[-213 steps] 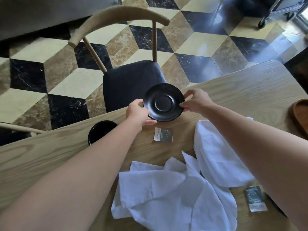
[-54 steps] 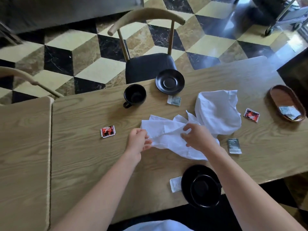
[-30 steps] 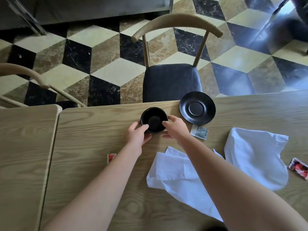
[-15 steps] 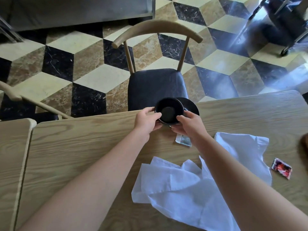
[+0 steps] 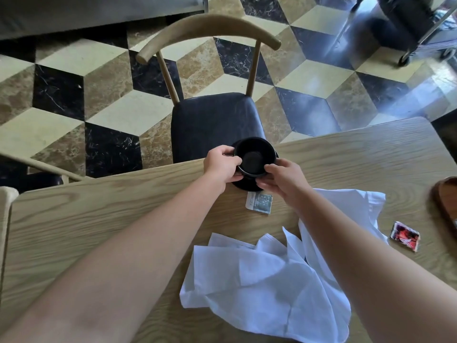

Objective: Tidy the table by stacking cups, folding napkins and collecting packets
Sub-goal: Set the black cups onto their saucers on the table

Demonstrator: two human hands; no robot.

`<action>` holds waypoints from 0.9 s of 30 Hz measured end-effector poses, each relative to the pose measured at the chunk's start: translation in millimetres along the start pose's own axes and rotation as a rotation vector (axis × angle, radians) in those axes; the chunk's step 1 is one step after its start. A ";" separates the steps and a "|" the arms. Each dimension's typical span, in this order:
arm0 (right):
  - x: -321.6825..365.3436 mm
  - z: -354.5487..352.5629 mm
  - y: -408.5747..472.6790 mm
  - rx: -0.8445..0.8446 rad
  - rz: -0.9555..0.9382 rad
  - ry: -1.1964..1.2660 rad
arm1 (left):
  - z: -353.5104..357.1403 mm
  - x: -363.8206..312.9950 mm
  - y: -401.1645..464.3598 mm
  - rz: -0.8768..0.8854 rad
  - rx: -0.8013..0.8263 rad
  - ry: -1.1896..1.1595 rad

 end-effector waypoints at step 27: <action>-16.8 -7.3 -4.4 0.128 0.040 0.143 | -12.3 14.8 -15.1 0.161 -0.057 0.116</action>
Point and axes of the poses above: each hand's wrist, its own y-axis towards the middle knuckle, its own z-axis out of the palm, x = y × z, the point moved 3 cm from there along y, towards the middle knuckle, and after that the axes turned 6 degrees about -x, right-handed, at the moved point
